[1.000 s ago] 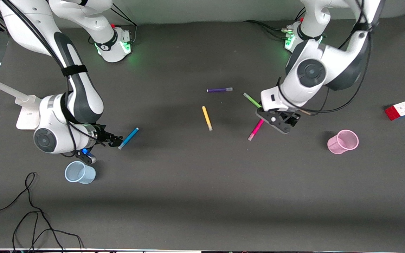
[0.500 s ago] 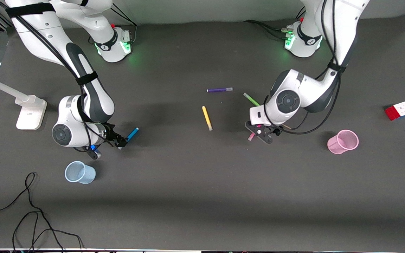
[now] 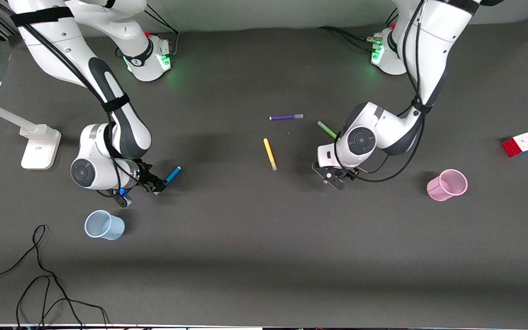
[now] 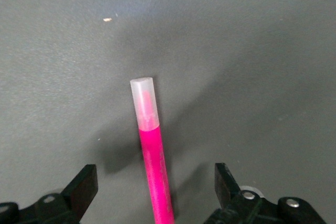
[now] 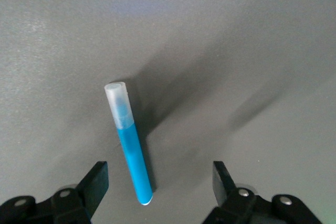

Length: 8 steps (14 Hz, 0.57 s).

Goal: Place pink and blue markers in matching cups
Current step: 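Lower and close both grippers on the blue and pink markers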

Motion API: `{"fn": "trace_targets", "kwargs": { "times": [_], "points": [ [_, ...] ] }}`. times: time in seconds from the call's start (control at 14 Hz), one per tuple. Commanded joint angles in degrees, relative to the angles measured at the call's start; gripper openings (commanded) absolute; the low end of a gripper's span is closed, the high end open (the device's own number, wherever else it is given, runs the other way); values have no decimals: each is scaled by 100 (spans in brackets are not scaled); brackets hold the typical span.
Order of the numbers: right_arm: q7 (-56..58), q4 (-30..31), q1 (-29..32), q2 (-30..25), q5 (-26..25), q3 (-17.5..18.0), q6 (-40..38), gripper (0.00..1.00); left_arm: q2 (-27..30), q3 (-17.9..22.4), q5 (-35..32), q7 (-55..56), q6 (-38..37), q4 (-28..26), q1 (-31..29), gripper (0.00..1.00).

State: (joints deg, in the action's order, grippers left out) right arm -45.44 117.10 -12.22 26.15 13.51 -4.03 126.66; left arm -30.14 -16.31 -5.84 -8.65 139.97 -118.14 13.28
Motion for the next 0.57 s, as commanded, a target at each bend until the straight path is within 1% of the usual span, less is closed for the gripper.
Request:
{"fn": "trace_targets", "kwargs": {
  "times": [0.0, 0.07, 0.14, 0.21, 0.29, 0.43, 0.5],
  "points": [
    [-114, 41, -192, 118, 152, -10, 228, 80, -10, 67, -172, 250, 92, -43, 78, 89],
    [-201, 41, -237, 153, 169, -10, 280, 77, -1, 67, -172, 250, 92, -34, 78, 78],
    [-428, 41, -246, 206, 170, -10, 394, 71, 8, 67, -172, 285, 83, -25, 78, 66],
    [-535, 41, -315, 250, 170, -10, 482, 69, 17, 67, -172, 355, 48, -34, 70, 53],
    [-544, 41, -394, 285, 170, -10, 509, 67, 34, 67, -172, 390, -4, -17, 61, 38],
    [-544, 50, -404, 285, 170, -10, 509, 62, 43, 67, -172, 399, -31, -8, 43, 17],
    [-544, 76, -413, 285, 170, -10, 509, 62, 43, 67, -163, 399, -31, -8, 34, 7]
  ]
}}
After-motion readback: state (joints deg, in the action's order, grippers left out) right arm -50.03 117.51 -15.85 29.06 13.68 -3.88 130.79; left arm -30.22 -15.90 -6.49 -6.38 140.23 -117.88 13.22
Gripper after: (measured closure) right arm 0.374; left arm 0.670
